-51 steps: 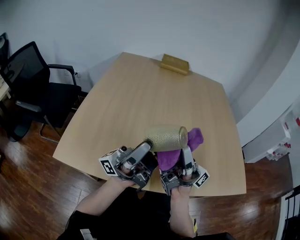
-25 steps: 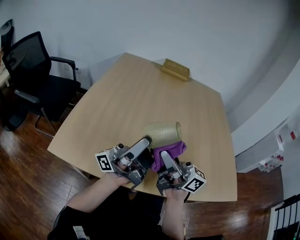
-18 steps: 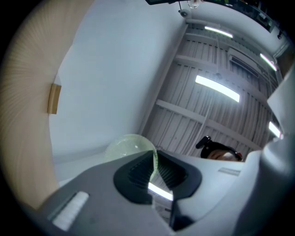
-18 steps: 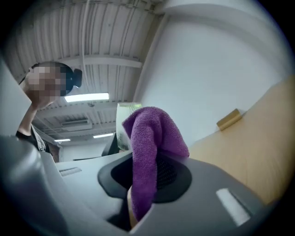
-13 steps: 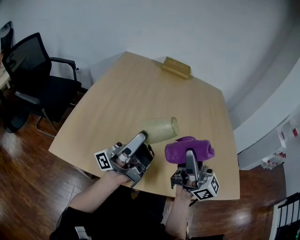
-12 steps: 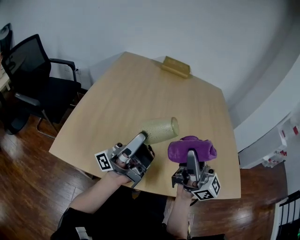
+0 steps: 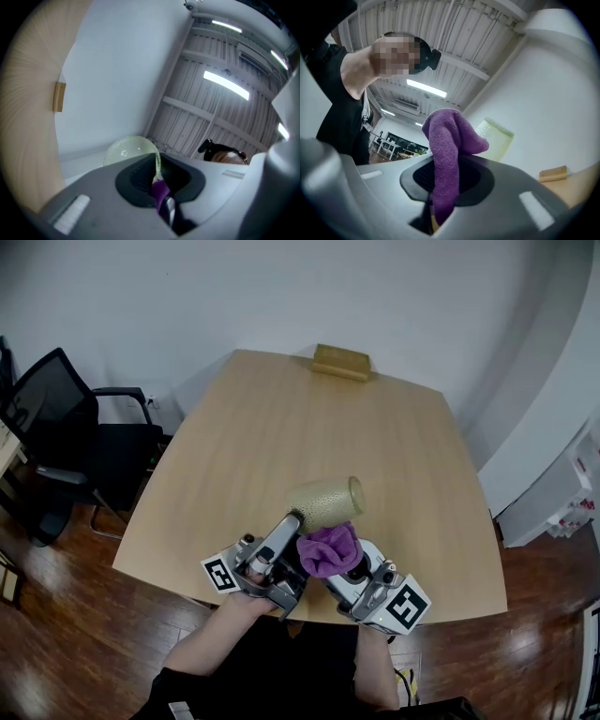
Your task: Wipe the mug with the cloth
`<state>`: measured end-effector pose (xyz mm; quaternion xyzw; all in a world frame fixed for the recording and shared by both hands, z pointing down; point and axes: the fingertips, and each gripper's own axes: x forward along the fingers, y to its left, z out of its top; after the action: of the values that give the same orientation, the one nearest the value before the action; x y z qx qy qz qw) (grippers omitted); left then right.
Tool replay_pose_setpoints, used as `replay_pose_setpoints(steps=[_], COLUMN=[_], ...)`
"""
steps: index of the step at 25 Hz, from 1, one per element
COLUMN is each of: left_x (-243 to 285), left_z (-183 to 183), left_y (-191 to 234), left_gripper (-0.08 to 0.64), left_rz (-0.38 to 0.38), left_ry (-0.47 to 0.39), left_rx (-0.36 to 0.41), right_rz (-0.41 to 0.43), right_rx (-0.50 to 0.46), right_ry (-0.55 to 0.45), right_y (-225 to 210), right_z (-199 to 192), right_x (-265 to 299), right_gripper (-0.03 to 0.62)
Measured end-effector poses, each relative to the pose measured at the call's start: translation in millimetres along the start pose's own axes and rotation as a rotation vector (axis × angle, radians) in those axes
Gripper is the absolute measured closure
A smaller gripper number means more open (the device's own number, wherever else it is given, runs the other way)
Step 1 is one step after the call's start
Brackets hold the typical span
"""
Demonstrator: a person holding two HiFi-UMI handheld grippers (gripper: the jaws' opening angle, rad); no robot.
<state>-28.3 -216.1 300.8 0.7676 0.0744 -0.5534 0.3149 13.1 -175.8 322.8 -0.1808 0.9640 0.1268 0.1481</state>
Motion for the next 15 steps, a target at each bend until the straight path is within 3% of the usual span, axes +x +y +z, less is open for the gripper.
replay_pose_setpoints(steps=[2,6,8,11,15], left_x=[-3.4,-2.8,-3.0,-1.2,5.3], left_z=[6.2,12.4,14.4,12.0,0.7], left_y=[0.2,-2.4,-3.8,-5.1,-8.8], left_gripper=[0.514,0.514,0.514,0.514,0.514], left_rz=[0.004,-0.001,-0.004,-0.016,-0.053], left_ry=[-0.024,-0.054,-0.069,-0.078,-0.08], left_rx=[-0.003,-0.019,-0.037,-0.064,-0.11], right_rz=[-0.079,-0.296,-0.344,-0.327,-0.218], right_rx=[-0.007,-0.029,-0.057,-0.094,-0.092], right_ry=[-0.051,-0.246,-0.286,-0.295,-0.249], right_y=[-15.6,-60.2,-67.0,-62.9,-45.4], right_z=[10.7,53.5,66.5,72.2,56.0], right_x=[-13.8,-60.4,-69.5,-63.2,-38.1], right_gripper=[0.537,0.537,0.537,0.537,0.537])
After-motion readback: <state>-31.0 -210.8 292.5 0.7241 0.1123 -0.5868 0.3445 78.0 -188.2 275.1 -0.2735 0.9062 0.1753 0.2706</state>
